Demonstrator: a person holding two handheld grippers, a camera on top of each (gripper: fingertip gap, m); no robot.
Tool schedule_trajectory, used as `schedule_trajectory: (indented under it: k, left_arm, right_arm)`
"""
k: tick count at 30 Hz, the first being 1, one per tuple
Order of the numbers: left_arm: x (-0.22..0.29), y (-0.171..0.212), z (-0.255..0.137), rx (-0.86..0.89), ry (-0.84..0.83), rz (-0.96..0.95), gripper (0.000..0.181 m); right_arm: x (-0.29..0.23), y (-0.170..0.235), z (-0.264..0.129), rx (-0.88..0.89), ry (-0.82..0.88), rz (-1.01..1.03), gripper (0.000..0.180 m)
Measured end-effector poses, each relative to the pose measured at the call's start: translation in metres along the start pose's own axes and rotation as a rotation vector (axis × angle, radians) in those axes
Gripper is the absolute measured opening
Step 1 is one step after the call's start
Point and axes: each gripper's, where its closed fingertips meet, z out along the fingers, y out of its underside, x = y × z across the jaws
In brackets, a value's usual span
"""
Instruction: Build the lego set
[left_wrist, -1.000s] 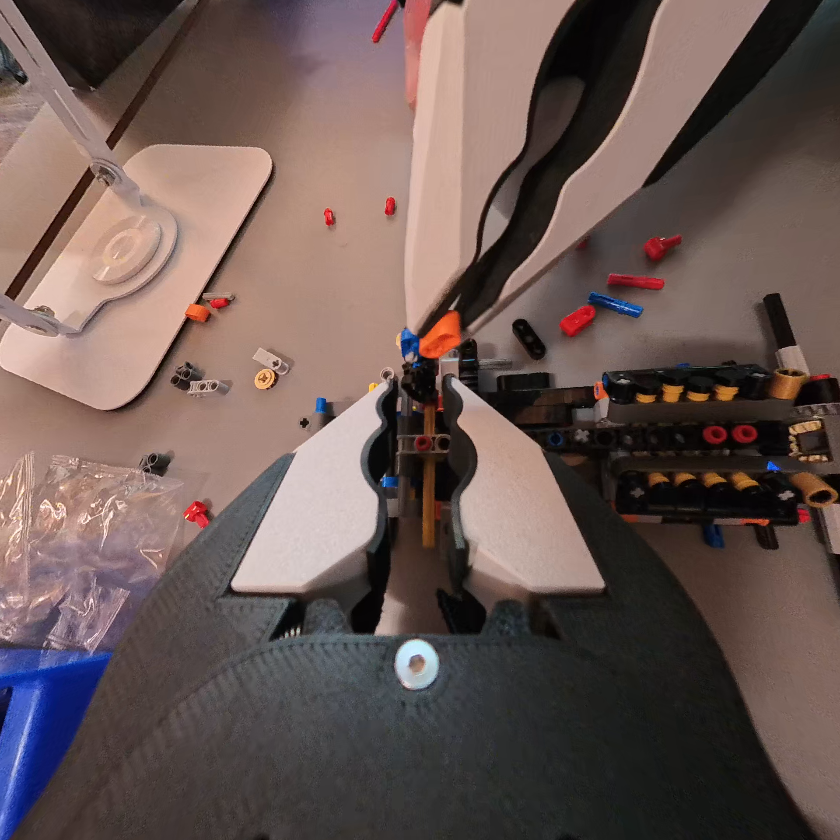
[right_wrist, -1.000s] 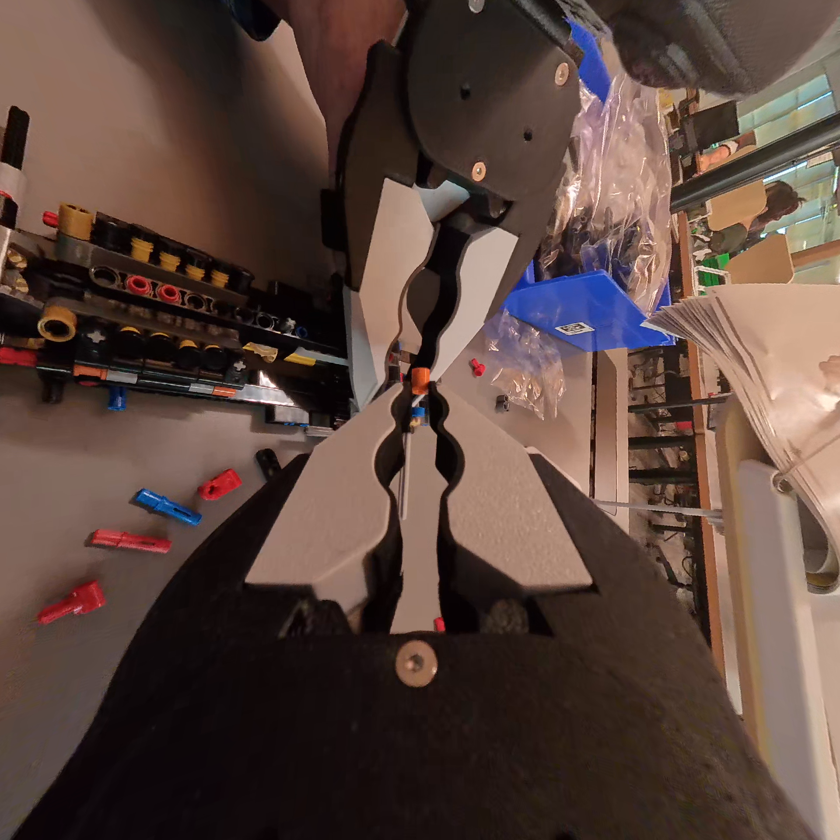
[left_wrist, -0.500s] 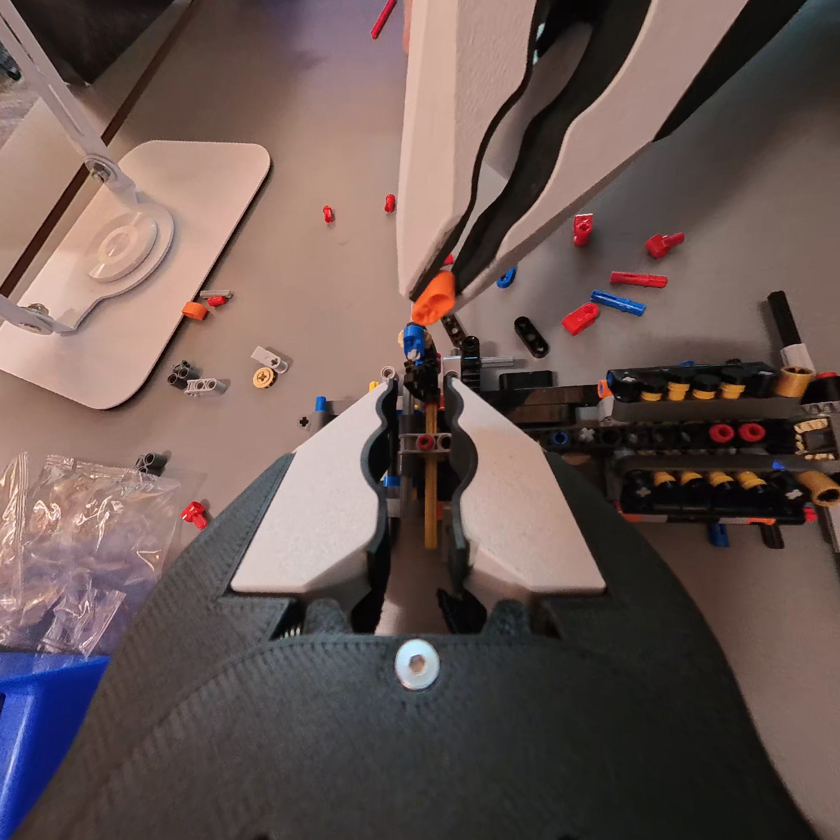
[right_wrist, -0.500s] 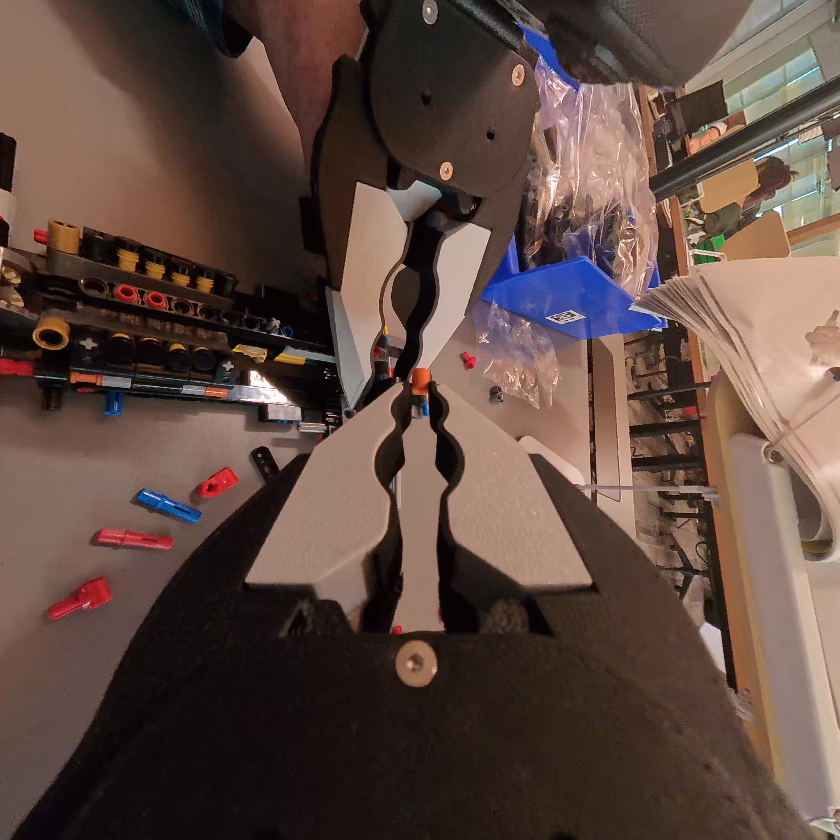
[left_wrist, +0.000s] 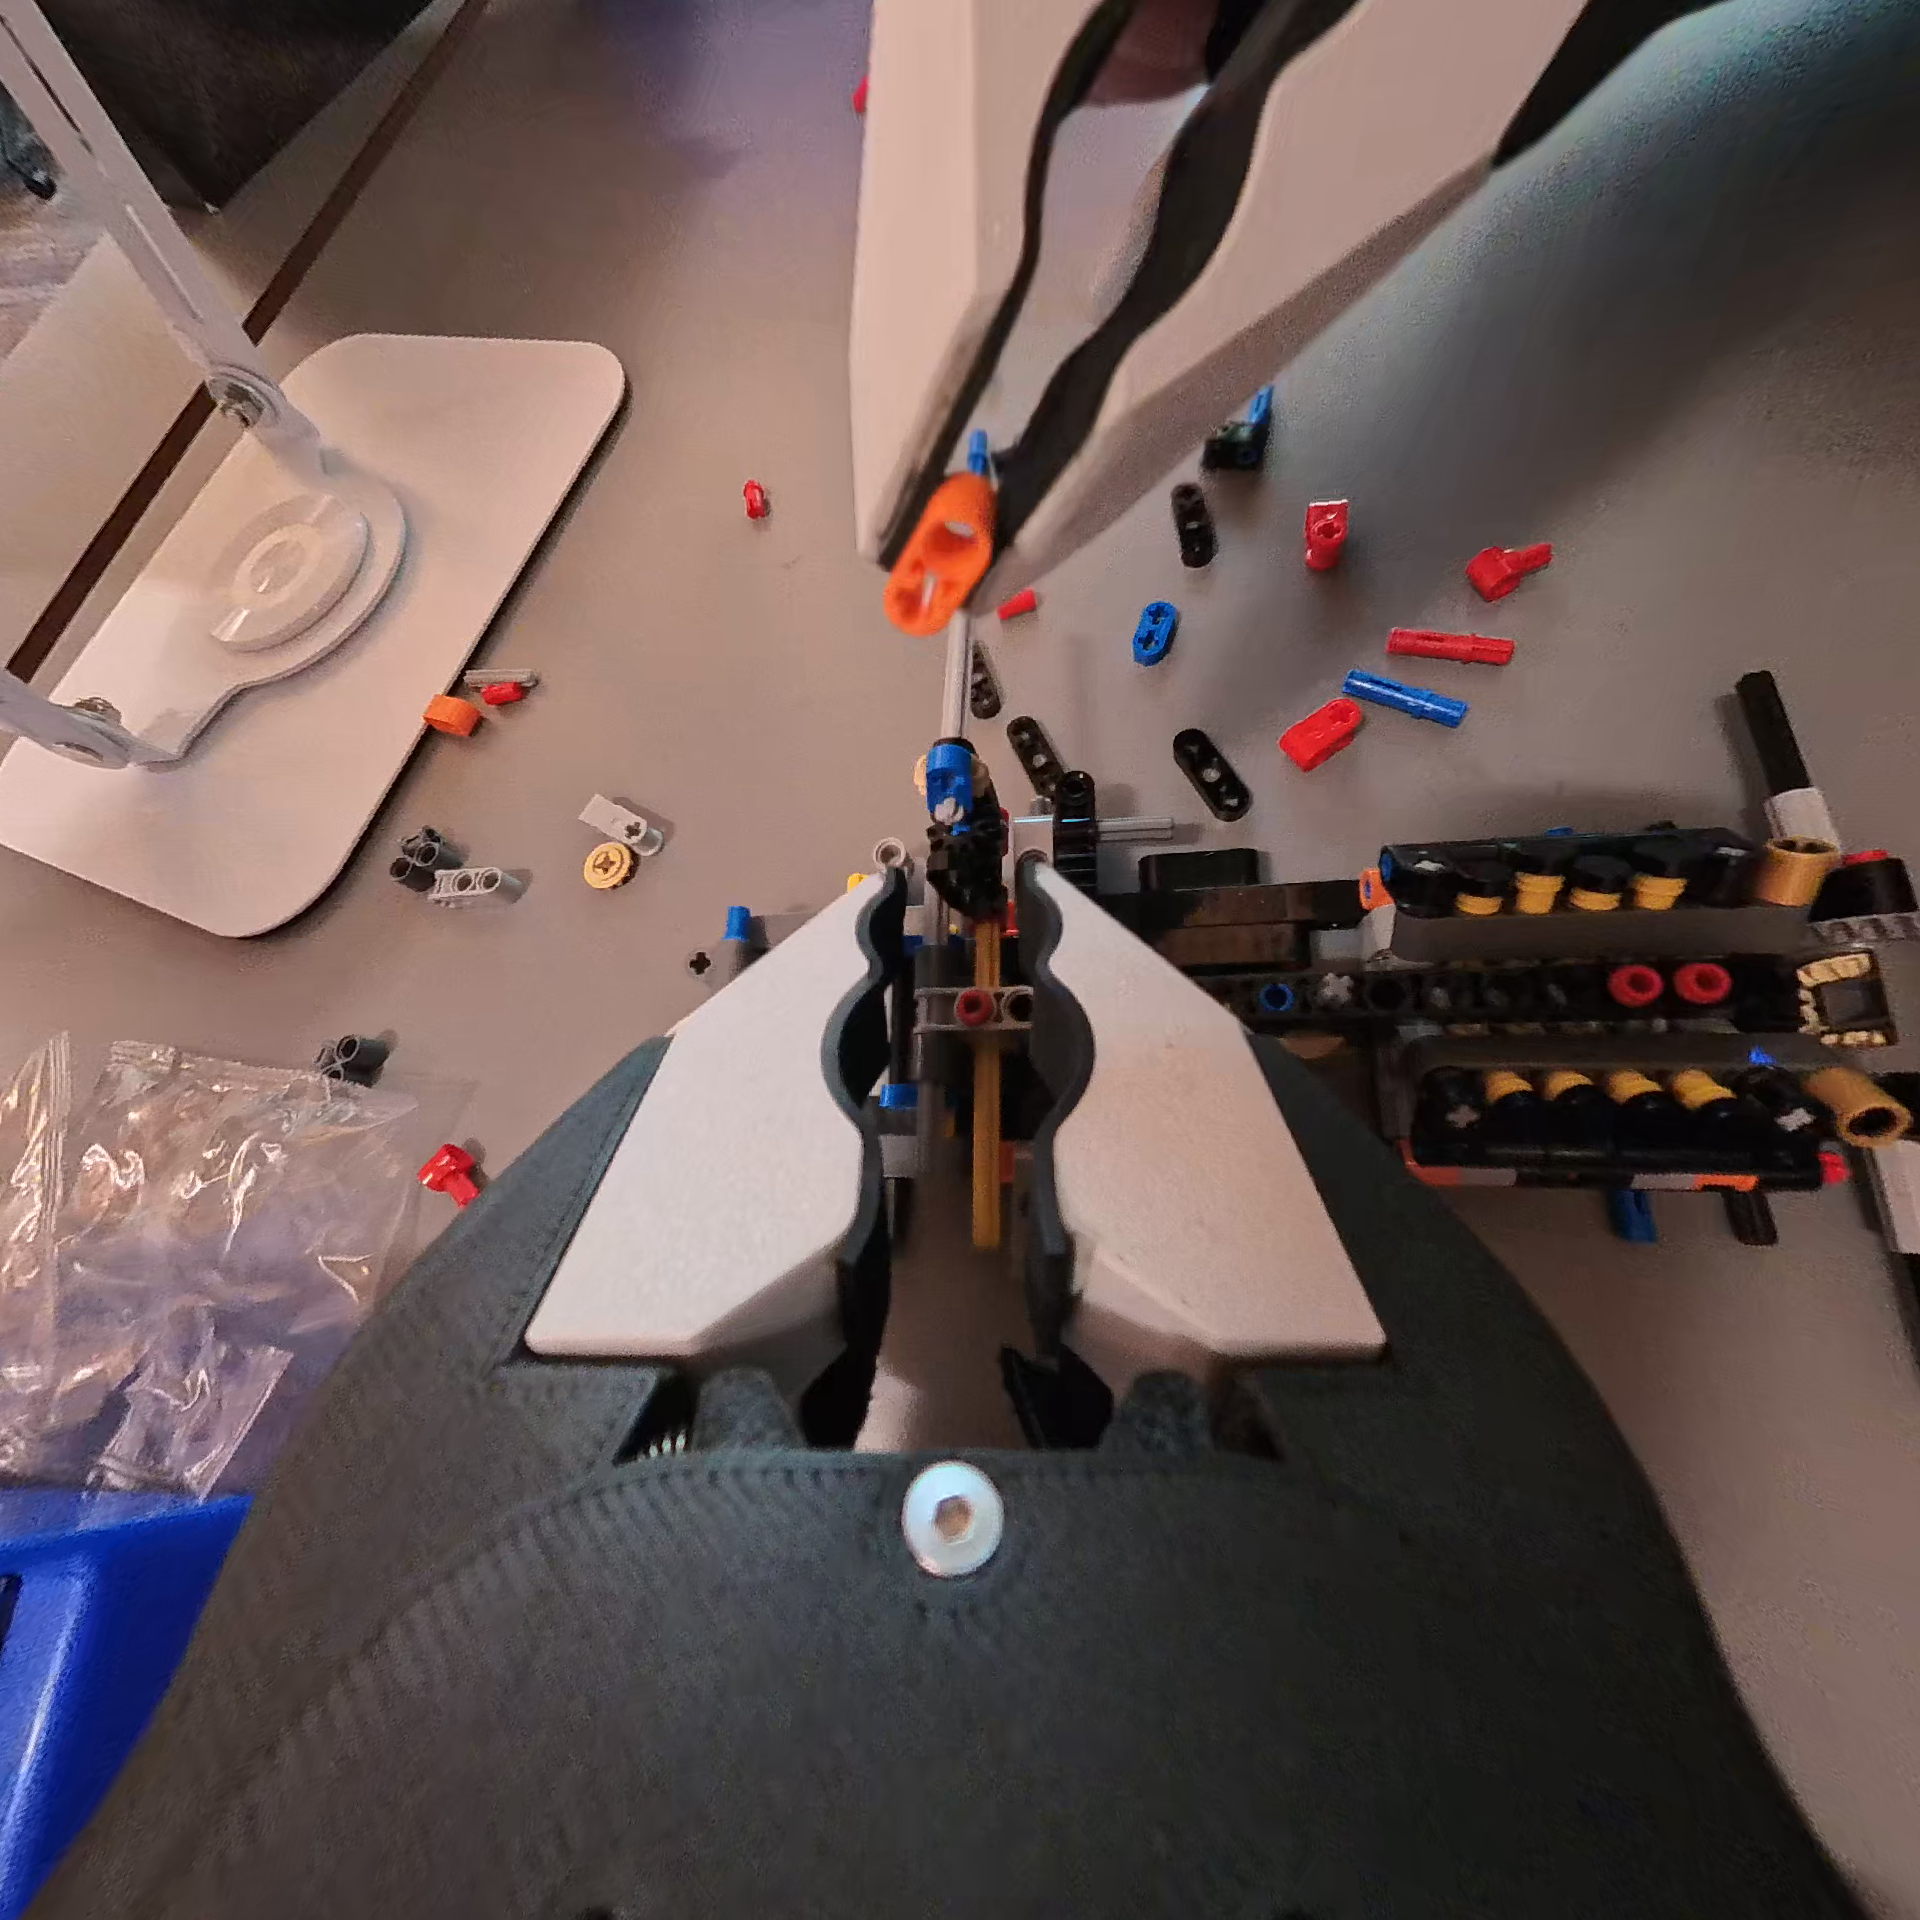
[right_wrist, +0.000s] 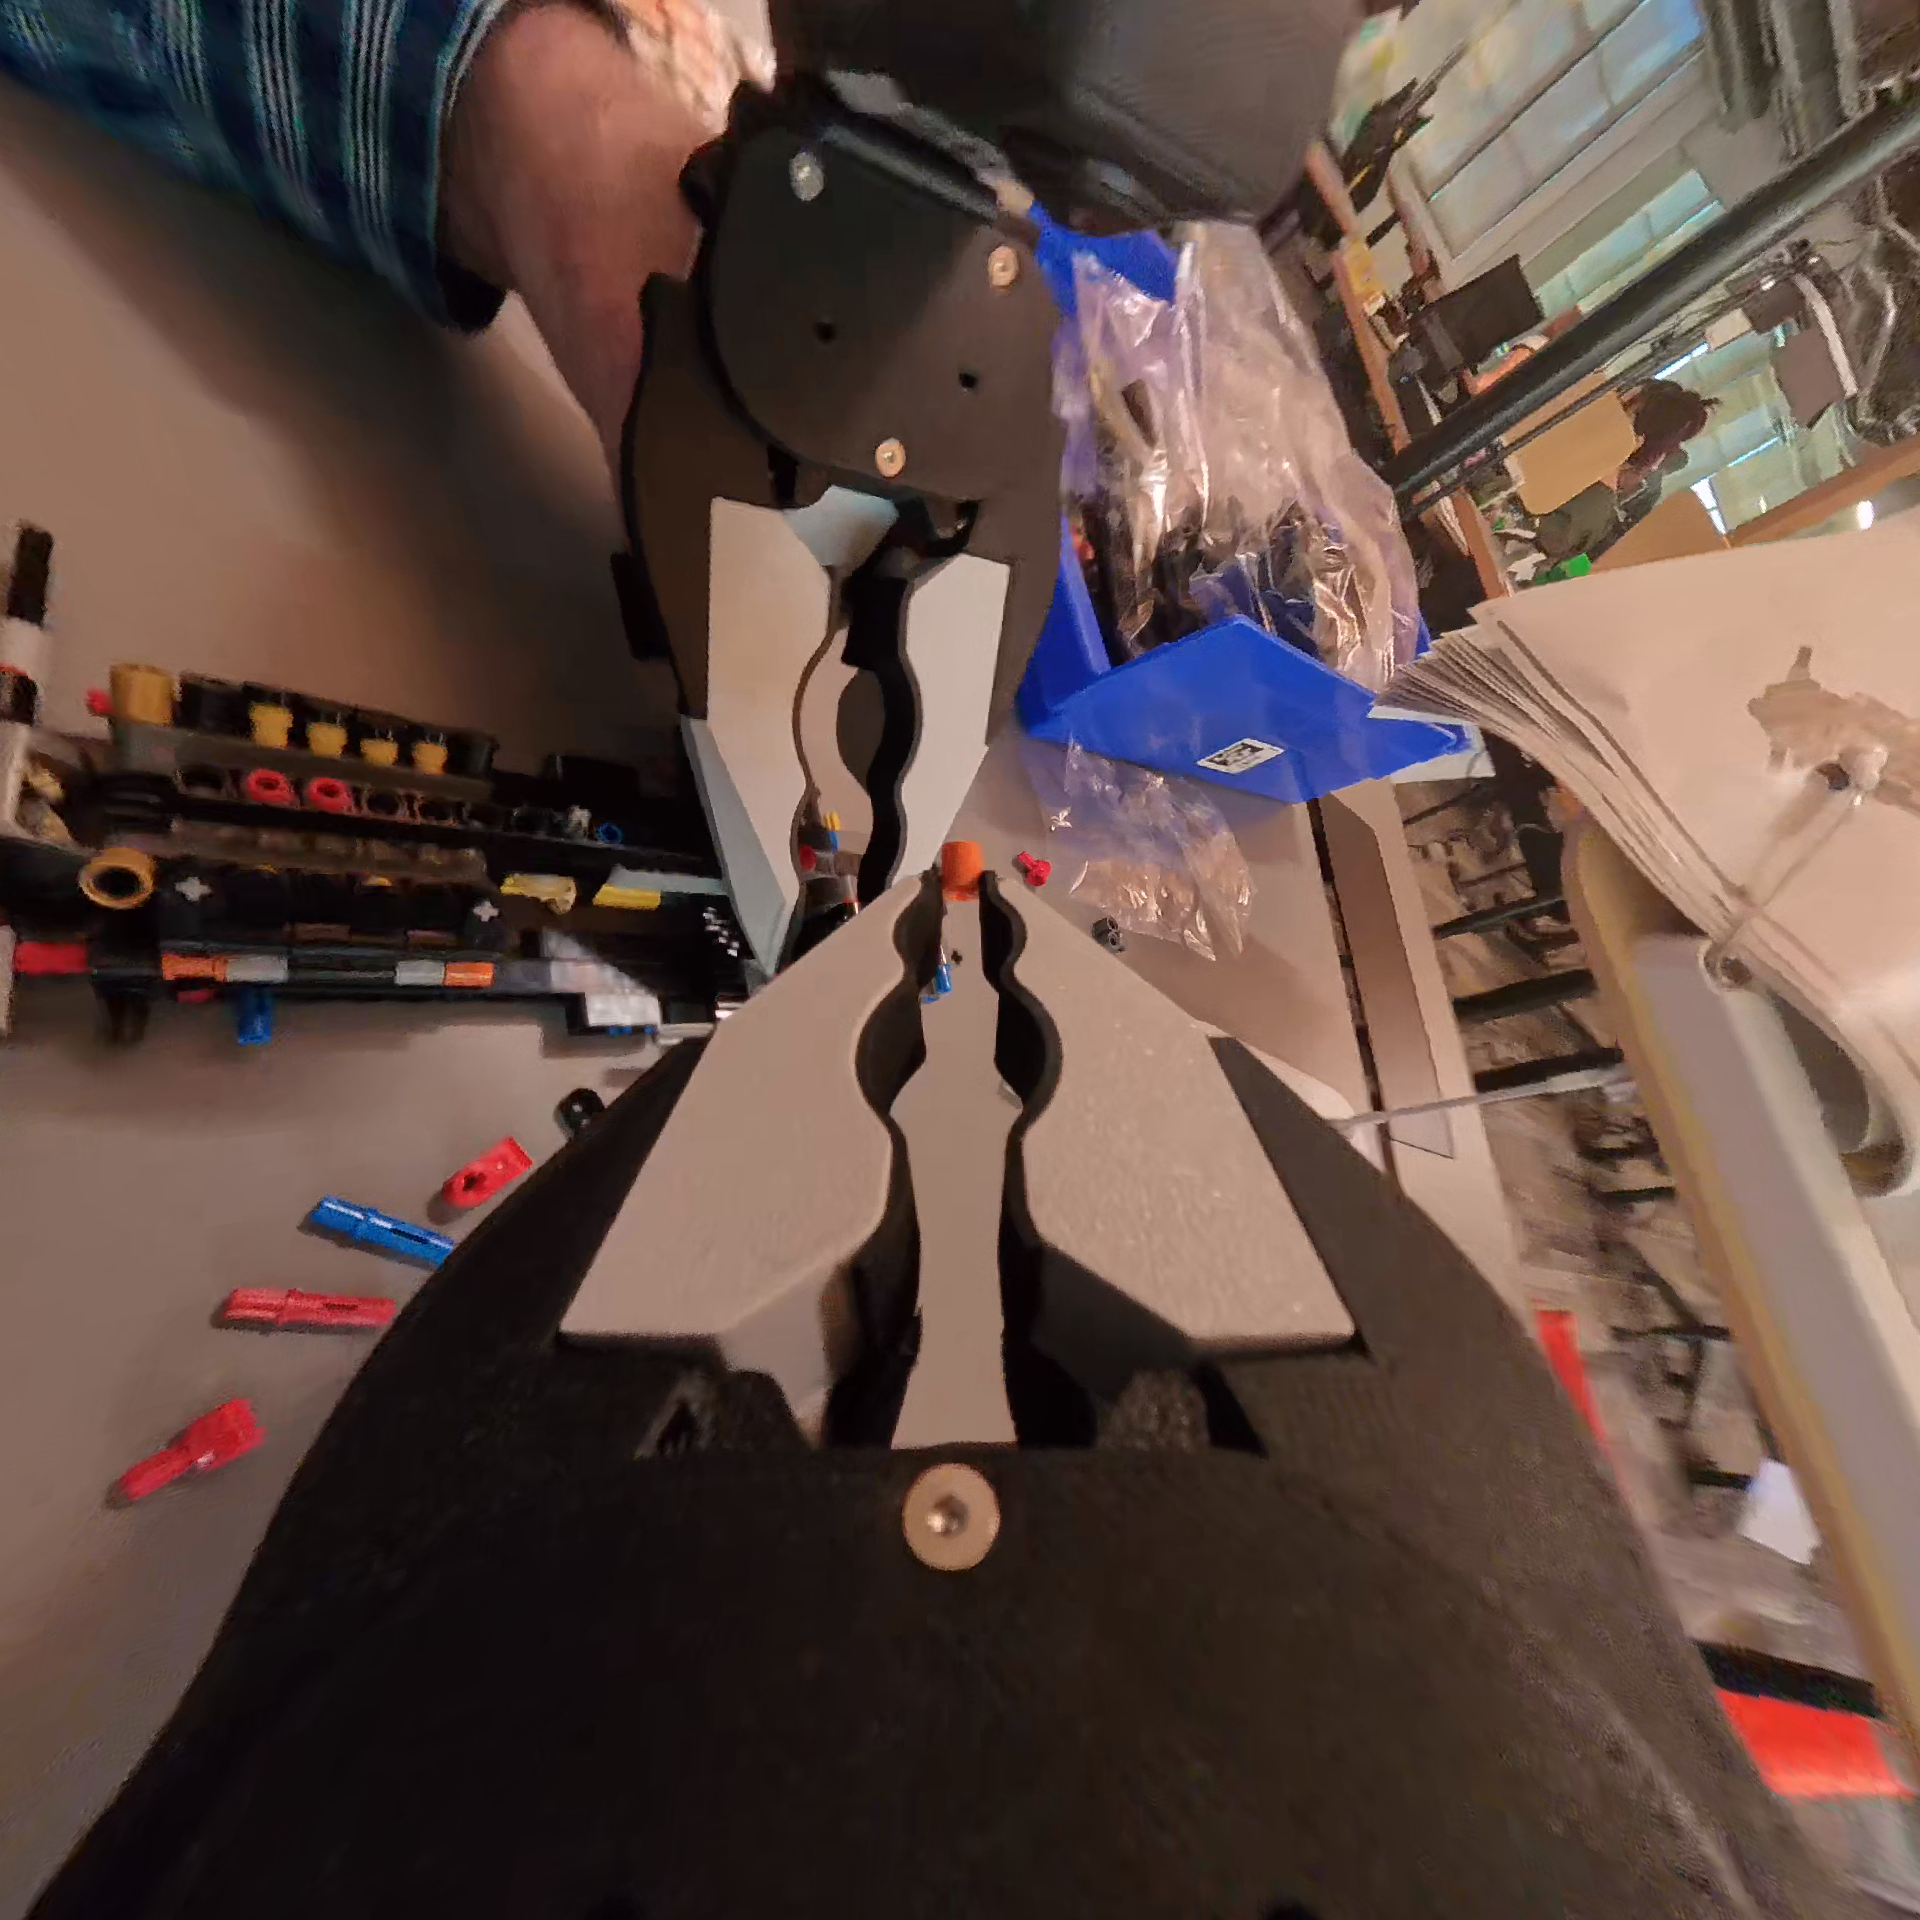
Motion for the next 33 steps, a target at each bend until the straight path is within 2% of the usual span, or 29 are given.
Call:
schedule_trajectory:
  k: [4,11,21,26,29,33]
  left_arm:
    - [0.0,0.001,0.001,-0.008,0.0,0.002,0.02]
    - [0.0,0.002,0.0,-0.003,0.005,-0.006,0.02]
    - [0.004,-0.01,-0.012,0.087,0.06,-0.062,0.032]
    - [0.008,-0.034,-0.032,0.238,0.113,-0.117,0.036]
    - [0.007,-0.047,-0.043,0.321,0.15,-0.179,0.034]
    - [0.009,-0.041,-0.036,0.277,0.162,-0.212,0.026]
  right_arm:
    - [0.008,0.001,-0.005,0.08,-0.003,0.144,0.004]
    - [0.004,0.003,-0.003,0.082,-0.022,0.145,0.003]
    - [-0.022,0.008,0.007,-0.041,-0.037,-0.122,0.004]
    - [-0.02,0.008,0.009,-0.071,0.026,-0.263,0.004]
    - [-0.021,0.005,0.01,-0.073,0.058,-0.346,0.004]
    - [-0.018,0.001,0.009,-0.07,0.086,-0.389,0.004]
